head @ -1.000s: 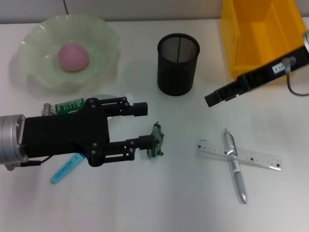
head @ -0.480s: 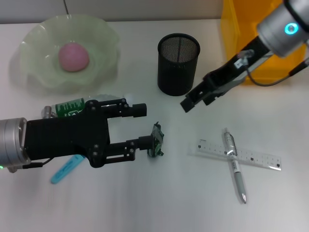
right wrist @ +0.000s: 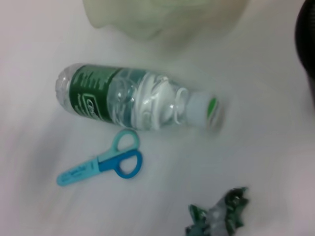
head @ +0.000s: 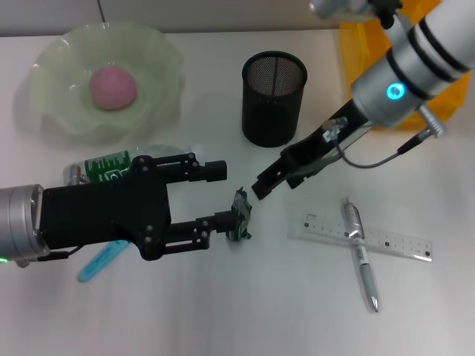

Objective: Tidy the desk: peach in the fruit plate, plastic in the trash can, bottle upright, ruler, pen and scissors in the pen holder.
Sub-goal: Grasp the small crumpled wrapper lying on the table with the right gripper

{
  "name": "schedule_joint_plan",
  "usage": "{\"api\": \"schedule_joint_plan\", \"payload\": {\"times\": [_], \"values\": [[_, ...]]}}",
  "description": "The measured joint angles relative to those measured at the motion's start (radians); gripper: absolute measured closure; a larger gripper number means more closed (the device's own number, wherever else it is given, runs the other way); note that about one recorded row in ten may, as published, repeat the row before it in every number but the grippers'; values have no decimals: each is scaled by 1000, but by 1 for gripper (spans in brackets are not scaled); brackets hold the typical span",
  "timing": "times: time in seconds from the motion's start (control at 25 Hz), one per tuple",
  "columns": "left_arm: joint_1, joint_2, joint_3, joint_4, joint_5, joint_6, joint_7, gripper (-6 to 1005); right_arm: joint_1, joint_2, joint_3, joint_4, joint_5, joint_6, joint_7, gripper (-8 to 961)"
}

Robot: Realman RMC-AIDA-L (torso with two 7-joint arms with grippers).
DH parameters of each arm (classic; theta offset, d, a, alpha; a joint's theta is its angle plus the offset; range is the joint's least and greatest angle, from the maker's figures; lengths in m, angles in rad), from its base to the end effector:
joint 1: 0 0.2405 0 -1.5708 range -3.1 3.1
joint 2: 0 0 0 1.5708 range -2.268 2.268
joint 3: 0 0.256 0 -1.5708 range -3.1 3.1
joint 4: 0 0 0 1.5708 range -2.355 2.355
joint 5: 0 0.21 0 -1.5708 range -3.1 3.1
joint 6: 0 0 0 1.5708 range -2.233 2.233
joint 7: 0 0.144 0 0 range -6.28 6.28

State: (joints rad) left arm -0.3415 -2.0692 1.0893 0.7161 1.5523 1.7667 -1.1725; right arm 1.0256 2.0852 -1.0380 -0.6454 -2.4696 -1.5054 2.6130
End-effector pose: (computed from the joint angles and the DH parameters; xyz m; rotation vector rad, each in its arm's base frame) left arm -0.2351 0.2672 -0.0072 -2.8362 -0.2413 -1.1068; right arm 0.1412 0.3904 -0.0534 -2.6960 1.5078 -0.2954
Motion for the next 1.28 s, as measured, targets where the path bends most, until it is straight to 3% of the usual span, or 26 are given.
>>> {"api": "schedule_joint_plan", "payload": {"times": [0.4, 1.28], "values": [[-10, 0, 0, -27, -1, -1, 14, 359, -10, 2, -102, 79, 123, 125, -21, 195], [-15, -2, -2, -54, -1, -26, 32, 361, -10, 7, -196, 182, 251, 260, -62, 197]]}}
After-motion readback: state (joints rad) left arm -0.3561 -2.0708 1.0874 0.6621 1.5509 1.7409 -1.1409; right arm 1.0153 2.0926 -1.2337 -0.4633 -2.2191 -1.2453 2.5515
